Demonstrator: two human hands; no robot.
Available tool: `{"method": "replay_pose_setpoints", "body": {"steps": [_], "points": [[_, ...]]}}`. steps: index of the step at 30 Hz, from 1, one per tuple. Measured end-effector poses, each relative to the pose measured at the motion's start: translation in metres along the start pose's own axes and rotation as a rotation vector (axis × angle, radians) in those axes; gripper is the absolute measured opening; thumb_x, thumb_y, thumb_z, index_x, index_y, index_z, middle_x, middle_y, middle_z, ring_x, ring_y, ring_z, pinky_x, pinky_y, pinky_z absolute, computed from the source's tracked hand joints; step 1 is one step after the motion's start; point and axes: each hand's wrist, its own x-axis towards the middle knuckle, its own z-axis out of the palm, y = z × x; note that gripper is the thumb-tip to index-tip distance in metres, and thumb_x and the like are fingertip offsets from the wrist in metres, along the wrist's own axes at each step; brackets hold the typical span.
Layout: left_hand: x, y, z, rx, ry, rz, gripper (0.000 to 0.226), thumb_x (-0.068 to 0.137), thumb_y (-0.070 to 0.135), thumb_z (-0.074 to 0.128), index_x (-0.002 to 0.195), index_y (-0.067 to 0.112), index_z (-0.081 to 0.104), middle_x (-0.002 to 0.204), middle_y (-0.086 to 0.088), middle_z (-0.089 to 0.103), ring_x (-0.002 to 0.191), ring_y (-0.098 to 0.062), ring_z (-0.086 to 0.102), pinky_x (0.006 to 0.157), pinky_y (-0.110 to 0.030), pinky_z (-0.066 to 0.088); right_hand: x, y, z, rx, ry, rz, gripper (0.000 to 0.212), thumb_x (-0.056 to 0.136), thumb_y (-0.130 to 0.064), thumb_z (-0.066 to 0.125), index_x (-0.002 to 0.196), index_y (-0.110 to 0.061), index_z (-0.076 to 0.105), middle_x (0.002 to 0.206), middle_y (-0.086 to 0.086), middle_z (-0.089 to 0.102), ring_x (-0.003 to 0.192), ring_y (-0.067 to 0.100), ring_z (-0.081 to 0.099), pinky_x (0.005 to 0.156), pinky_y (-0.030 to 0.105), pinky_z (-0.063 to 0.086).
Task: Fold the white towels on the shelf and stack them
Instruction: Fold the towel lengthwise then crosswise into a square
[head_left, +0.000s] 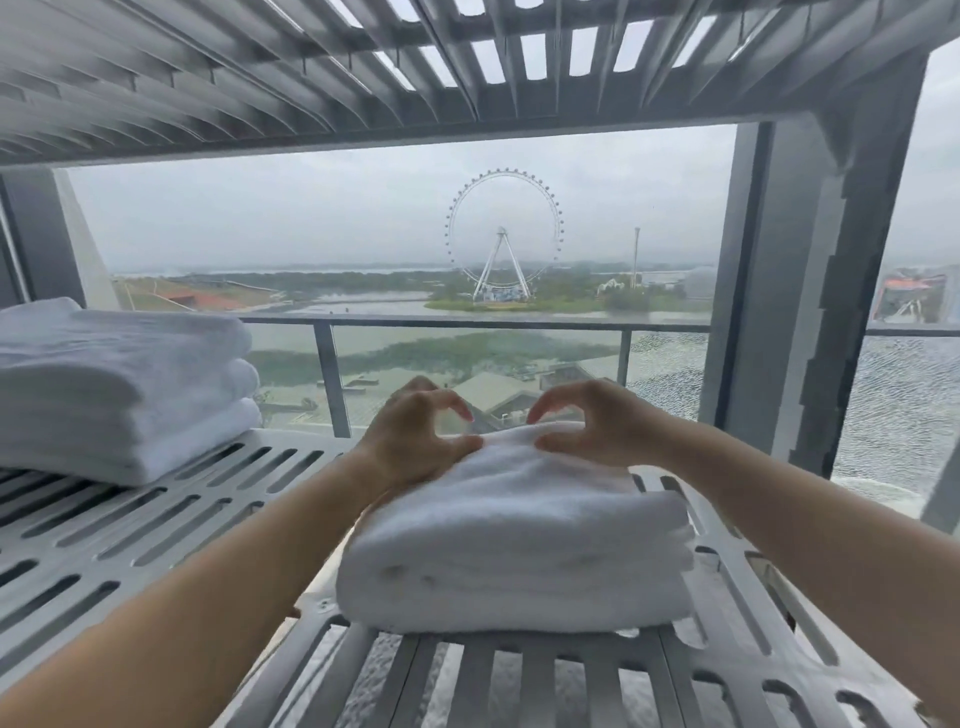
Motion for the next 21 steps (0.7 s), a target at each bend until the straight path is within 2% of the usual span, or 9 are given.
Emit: {"method": "replay_pose_setpoints", "body": {"steps": [2,5,8,10,12,13,15,17,21], "points": [[-0.004,0.014,-0.009,-0.033,-0.113,0.126,0.022,0.081,0.035,0.067,0.102,0.030,0.065,0.111,0.004,0.057,0.104,-0.011,0.054,0.095,-0.029,0.042,-0.004,-0.009,-0.005,0.055,-0.077,-0.053,0.022,0.080,-0.027,0.071,0.101,-0.026,0.067,0.098,-0.019,0.063,0.093,-0.005,0.059,0.085,0.014,0.045],[-0.015,0.033,-0.007,0.019,-0.442,0.179,0.037,0.088,0.053,0.049,0.120,0.036,0.057,0.128,0.009,0.056,0.114,-0.009,0.052,0.101,-0.032,0.039,-0.015,-0.010,-0.008,0.130,-0.203,-0.082,0.019,0.079,-0.024,0.071,0.098,-0.025,0.069,0.093,-0.017,0.067,0.090,-0.008,0.061,0.081,0.010,0.049],[-0.022,0.033,0.008,0.153,-0.583,0.176,0.057,0.087,0.067,0.028,0.139,0.043,0.030,0.149,0.015,0.031,0.133,-0.006,0.031,0.108,-0.025,0.020,-0.025,-0.003,-0.002,0.105,-0.240,-0.084,0.019,0.084,-0.026,0.067,0.102,-0.024,0.070,0.099,-0.002,0.070,0.091,0.010,0.064,0.085,0.029,0.052],[-0.023,0.029,0.016,0.214,-0.613,0.154,0.066,0.084,0.072,0.019,0.144,0.044,0.014,0.154,0.015,0.015,0.141,-0.005,0.015,0.113,-0.033,0.008,-0.028,0.001,0.006,0.146,-0.171,-0.094,0.018,0.085,-0.017,0.065,0.102,-0.015,0.070,0.096,0.013,0.070,0.086,0.030,0.063,0.083,0.045,0.050],[-0.022,0.025,0.020,0.224,-0.619,0.141,0.070,0.081,0.075,0.013,0.144,0.045,0.005,0.155,0.017,0.006,0.141,-0.001,0.003,0.114,-0.039,-0.002,-0.028,0.003,0.011,0.282,-0.081,-0.068,0.017,0.084,-0.003,0.063,0.100,-0.005,0.069,0.098,0.020,0.069,0.089,0.037,0.063,0.085,0.045,0.050],[-0.020,0.022,0.020,0.223,-0.617,0.140,0.072,0.080,0.076,0.012,0.144,0.045,0.004,0.155,0.018,0.004,0.141,0.000,0.001,0.113,-0.038,-0.004,-0.028,0.004,0.011,0.374,-0.037,-0.044,0.017,0.083,0.003,0.062,0.098,-0.003,0.069,0.100,0.020,0.069,0.092,0.035,0.064,0.087,0.038,0.052],[-0.017,0.013,0.016,0.223,-0.599,0.158,0.074,0.077,0.077,0.010,0.144,0.046,0.006,0.154,0.020,0.004,0.140,0.002,0.000,0.115,-0.037,-0.003,-0.028,0.007,0.002,0.522,0.018,0.017,0.020,0.083,0.006,0.060,0.093,-0.008,0.069,0.100,0.011,0.070,0.092,0.022,0.067,0.085,0.023,0.052],[-0.016,0.002,0.009,0.201,-0.560,0.196,0.069,0.078,0.077,0.015,0.142,0.049,0.012,0.153,0.023,0.007,0.140,0.004,0.003,0.116,-0.036,0.000,-0.027,0.011,-0.013,0.564,-0.013,0.055,0.023,0.084,0.003,0.058,0.090,-0.017,0.069,0.098,-0.001,0.071,0.092,0.011,0.068,0.083,0.021,0.053],[-0.020,-0.006,-0.005,0.017,-0.430,0.223,0.054,0.082,0.067,0.040,0.133,0.049,0.039,0.146,0.026,0.028,0.133,0.009,0.024,0.114,-0.025,0.016,-0.027,0.011,-0.034,0.425,-0.029,-0.012,0.025,0.083,0.003,0.061,0.092,-0.020,0.068,0.093,-0.009,0.071,0.090,0.006,0.068,0.082,0.019,0.053]]}}
